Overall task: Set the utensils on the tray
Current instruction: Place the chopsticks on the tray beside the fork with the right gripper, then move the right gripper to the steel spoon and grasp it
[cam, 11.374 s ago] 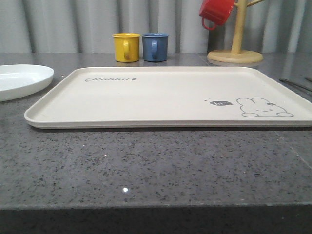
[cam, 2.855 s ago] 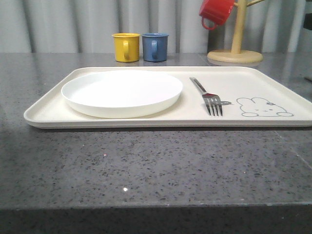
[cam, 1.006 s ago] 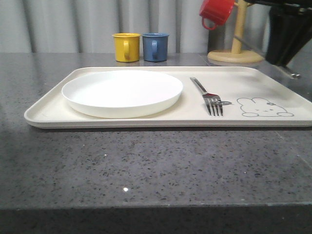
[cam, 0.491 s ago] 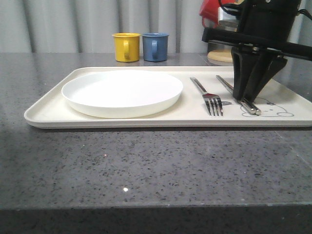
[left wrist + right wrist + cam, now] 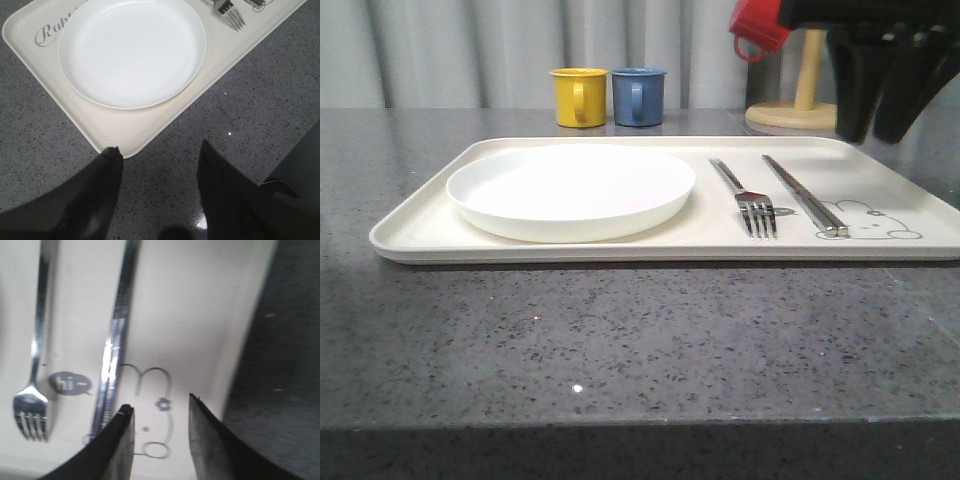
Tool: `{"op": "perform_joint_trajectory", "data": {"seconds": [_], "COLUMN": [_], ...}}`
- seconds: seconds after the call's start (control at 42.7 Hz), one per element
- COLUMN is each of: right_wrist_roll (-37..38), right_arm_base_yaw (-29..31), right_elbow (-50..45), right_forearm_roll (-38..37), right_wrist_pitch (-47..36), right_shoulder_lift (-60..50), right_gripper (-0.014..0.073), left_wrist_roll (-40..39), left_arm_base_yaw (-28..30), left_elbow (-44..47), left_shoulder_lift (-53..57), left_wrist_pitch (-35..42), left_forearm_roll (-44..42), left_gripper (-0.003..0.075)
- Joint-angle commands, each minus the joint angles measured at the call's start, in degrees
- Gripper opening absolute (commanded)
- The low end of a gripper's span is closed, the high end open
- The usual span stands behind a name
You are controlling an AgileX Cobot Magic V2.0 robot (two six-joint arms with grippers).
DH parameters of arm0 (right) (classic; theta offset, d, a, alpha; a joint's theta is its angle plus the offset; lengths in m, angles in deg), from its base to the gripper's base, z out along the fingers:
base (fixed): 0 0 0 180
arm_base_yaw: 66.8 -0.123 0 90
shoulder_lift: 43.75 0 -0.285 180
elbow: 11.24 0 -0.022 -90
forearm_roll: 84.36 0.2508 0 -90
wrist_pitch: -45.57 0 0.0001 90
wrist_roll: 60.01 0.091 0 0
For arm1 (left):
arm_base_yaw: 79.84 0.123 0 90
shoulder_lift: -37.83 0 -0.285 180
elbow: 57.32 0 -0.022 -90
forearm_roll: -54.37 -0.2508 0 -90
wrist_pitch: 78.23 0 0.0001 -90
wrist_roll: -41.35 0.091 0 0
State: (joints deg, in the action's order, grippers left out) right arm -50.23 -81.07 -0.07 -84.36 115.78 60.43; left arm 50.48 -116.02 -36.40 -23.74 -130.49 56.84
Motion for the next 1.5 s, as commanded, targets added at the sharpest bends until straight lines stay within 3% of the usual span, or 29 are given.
{"op": "perform_joint_trajectory", "data": {"seconds": [0.0, 0.351, 0.608, 1.264, 1.474], "right_wrist_roll": [-0.97, -6.24, -8.68, -12.09, -12.16], "right_arm_base_yaw": [2.48, 20.27, 27.77, 28.53, 28.53], "right_elbow": [0.49, -2.29, -2.29, -2.29, -2.18], "right_forearm_roll": [-8.11, -7.02, -4.01, -1.08, -1.08], "right_wrist_pitch": [4.02, 5.69, 5.71, 1.52, 1.21], "right_shoulder_lift": [-6.01, -6.51, -2.64, 4.92, 5.53], "right_gripper": [0.0297, 0.0299, 0.0299, 0.0295, 0.0157], "left_wrist_roll": [-0.66, -0.66, -0.66, -0.66, -0.66], "left_arm_base_yaw": [-0.47, -0.47, -0.47, -0.47, -0.47], "left_elbow": [-1.41, -1.41, -1.41, -1.41, -1.41], "left_shoulder_lift": [0.7, 0.7, 0.7, 0.7, 0.7], "left_wrist_pitch": [3.38, 3.38, 3.38, 3.38, 3.38], "left_forearm_roll": [0.2, 0.2, 0.2, 0.2, 0.2], "left_gripper": [0.0347, 0.0347, 0.0347, 0.0347, 0.0347]}}
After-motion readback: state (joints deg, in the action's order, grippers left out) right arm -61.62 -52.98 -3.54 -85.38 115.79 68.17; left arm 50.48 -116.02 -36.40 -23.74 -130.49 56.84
